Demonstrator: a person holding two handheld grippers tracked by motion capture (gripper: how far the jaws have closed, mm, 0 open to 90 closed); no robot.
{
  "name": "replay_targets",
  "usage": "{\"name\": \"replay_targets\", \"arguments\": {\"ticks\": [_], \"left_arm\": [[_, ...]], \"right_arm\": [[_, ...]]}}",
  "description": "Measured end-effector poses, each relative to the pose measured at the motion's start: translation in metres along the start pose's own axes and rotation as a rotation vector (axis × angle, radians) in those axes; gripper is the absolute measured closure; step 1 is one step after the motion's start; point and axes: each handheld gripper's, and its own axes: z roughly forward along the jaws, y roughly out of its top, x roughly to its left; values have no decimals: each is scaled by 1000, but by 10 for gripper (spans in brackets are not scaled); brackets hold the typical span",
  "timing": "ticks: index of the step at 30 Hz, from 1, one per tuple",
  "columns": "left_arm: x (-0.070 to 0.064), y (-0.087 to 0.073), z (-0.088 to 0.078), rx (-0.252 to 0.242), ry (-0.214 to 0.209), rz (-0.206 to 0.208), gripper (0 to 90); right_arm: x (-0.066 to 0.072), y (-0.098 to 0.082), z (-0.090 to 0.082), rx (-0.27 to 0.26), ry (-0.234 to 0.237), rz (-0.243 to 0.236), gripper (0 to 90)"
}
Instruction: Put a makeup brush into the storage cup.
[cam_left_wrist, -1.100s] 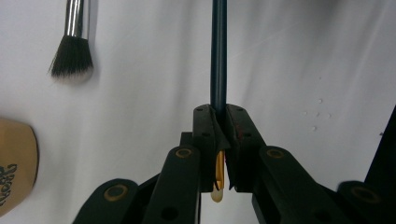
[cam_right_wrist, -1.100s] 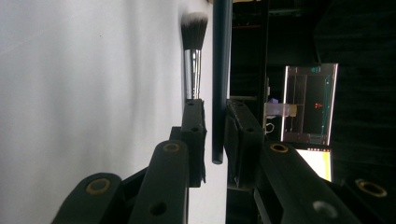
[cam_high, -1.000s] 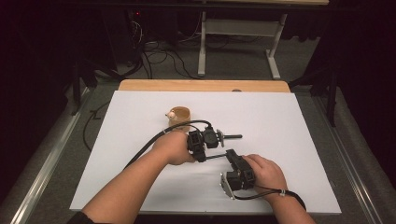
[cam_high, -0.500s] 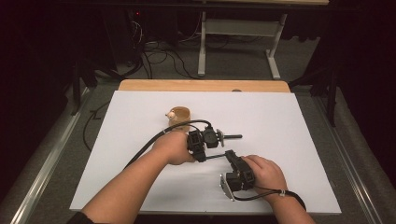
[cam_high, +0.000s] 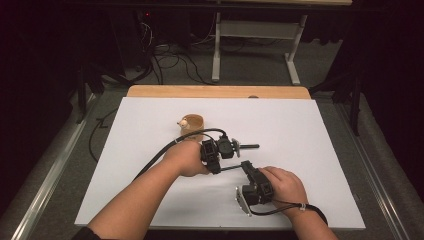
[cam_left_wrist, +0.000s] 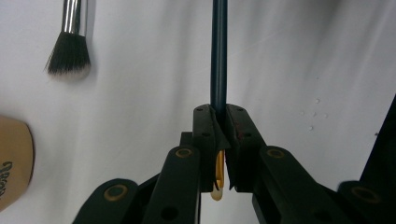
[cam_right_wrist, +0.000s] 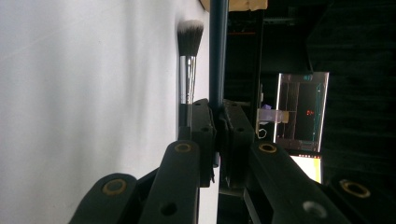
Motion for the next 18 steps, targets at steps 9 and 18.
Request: {"name": "replay_targets", "arguments": {"ticks": [9, 18], "left_arm": [[0, -1, 1, -4, -11, -6, 831], [1, -2, 0, 5, -8, -16, 799]], "right_arm": [[0, 0, -1, 4, 6, -3, 876], [0, 1, -2, 2, 3, 3, 876]]}}
